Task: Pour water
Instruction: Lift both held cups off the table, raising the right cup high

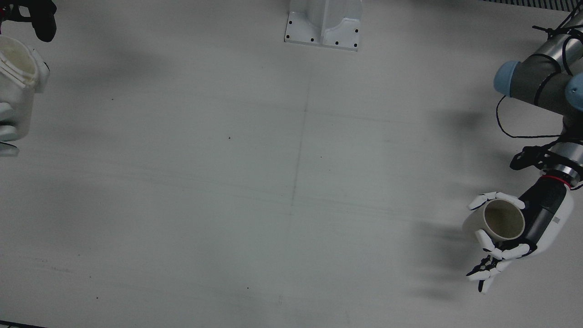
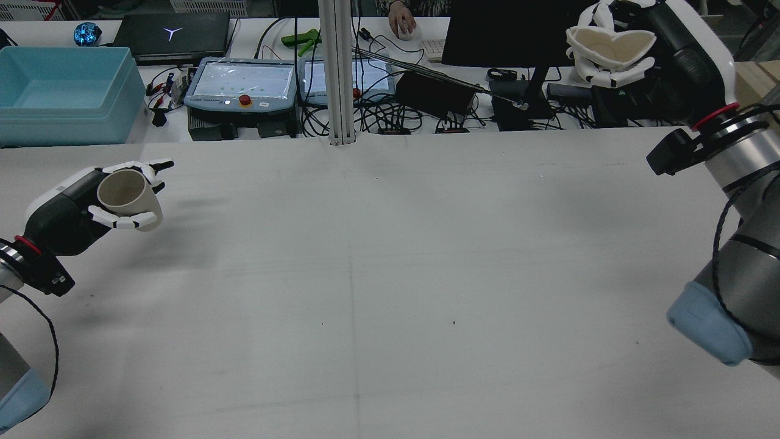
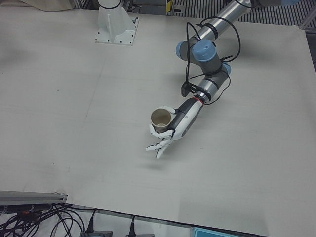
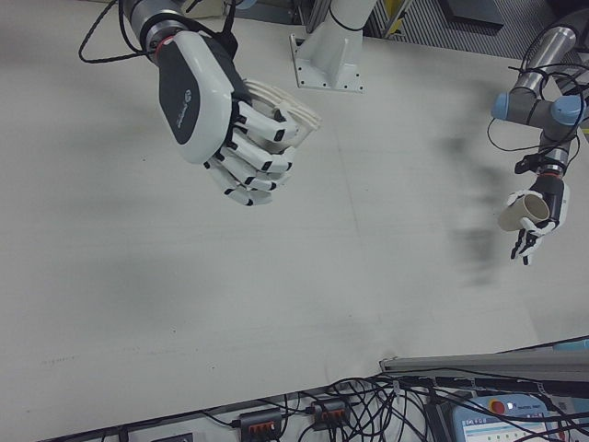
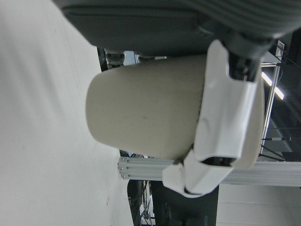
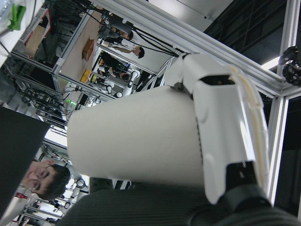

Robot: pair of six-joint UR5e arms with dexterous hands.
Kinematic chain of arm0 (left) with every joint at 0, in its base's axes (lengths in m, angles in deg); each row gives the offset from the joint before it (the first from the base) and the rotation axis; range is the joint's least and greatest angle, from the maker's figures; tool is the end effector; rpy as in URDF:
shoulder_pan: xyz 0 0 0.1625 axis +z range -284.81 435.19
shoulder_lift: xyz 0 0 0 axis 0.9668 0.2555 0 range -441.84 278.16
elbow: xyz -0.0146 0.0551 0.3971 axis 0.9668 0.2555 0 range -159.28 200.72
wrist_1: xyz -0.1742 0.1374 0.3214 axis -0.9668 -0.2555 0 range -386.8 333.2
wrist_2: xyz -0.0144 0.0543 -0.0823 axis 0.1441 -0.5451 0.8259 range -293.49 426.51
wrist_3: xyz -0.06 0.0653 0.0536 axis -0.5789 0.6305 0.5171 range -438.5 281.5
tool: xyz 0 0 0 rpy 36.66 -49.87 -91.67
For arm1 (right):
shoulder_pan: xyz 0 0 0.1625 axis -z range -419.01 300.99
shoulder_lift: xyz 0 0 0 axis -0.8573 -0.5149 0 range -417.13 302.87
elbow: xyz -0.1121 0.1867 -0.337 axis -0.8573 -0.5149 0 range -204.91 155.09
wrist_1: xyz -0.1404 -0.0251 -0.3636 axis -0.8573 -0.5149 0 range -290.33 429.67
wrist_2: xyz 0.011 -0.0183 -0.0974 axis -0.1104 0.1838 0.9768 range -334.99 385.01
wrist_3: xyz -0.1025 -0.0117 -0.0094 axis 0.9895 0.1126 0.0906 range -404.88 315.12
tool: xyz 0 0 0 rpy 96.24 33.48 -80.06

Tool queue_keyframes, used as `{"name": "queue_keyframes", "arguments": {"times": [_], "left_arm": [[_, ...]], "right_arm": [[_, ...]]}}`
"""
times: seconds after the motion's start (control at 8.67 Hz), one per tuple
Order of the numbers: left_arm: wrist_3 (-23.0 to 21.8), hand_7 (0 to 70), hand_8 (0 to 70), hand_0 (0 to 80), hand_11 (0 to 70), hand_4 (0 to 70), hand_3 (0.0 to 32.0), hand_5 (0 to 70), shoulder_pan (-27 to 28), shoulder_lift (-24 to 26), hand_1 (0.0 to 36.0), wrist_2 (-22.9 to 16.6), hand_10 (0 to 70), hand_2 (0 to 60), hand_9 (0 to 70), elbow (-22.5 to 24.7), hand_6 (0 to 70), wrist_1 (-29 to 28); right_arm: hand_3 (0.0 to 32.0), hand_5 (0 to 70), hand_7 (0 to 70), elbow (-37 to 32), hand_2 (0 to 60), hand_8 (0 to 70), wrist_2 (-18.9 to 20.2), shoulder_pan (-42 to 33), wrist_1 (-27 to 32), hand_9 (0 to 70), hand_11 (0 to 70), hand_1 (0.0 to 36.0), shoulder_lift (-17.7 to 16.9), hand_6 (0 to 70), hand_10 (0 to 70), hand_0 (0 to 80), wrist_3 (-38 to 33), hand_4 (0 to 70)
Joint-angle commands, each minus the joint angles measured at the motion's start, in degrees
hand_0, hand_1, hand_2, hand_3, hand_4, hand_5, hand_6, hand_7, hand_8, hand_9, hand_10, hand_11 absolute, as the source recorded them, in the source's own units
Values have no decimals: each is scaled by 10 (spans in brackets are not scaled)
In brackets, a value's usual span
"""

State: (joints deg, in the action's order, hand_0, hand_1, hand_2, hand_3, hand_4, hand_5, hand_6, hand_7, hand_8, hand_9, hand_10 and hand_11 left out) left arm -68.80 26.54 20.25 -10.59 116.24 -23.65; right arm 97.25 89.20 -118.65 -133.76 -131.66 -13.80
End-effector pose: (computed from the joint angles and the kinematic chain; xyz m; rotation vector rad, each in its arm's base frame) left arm 0.2501 -0.5212 0.5150 -0.4175 2.1859 -1.6582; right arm -0.0889 -0.5046 0.3306 0.3719 -2.4042 1.6198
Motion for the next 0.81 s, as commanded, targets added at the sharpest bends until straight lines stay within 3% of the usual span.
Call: {"name": "queue_keyframes", "arguments": {"times": [0.0, 0.12, 0.23, 0.46, 0.69], "left_arm": [[1, 186, 17, 673, 81, 556, 0, 700, 102, 130, 360, -24, 40, 600, 23, 7, 139, 121], [0, 177, 16, 616, 67, 549, 0, 700, 122, 161, 329, -25, 33, 547, 21, 4, 131, 144], [-2, 170, 15, 615, 64, 548, 0, 700, 144, 183, 325, -40, 31, 530, 20, -1, 129, 159], [1, 189, 20, 631, 67, 588, 0, 700, 151, 237, 345, -55, 33, 570, 23, 2, 150, 197], [-1, 178, 17, 645, 66, 564, 0, 700, 149, 263, 356, -55, 31, 571, 21, 6, 139, 210]], "right_arm": [[0, 700, 646, 6, 600, 348, -17, 10, -25, 463, 400, 360, 107, 502, 247, 800, 146, 391], [0, 700, 666, 6, 600, 346, -17, 33, -25, 463, 398, 360, 122, 511, 245, 800, 198, 405], [0, 700, 678, 8, 600, 343, -17, 65, -25, 461, 398, 360, 134, 517, 244, 800, 258, 413], [0, 700, 663, 7, 600, 330, -30, 140, -24, 448, 391, 360, 155, 503, 239, 800, 379, 408], [0, 700, 635, 0, 600, 313, -63, 208, -24, 429, 376, 360, 153, 480, 229, 800, 452, 400]]}}
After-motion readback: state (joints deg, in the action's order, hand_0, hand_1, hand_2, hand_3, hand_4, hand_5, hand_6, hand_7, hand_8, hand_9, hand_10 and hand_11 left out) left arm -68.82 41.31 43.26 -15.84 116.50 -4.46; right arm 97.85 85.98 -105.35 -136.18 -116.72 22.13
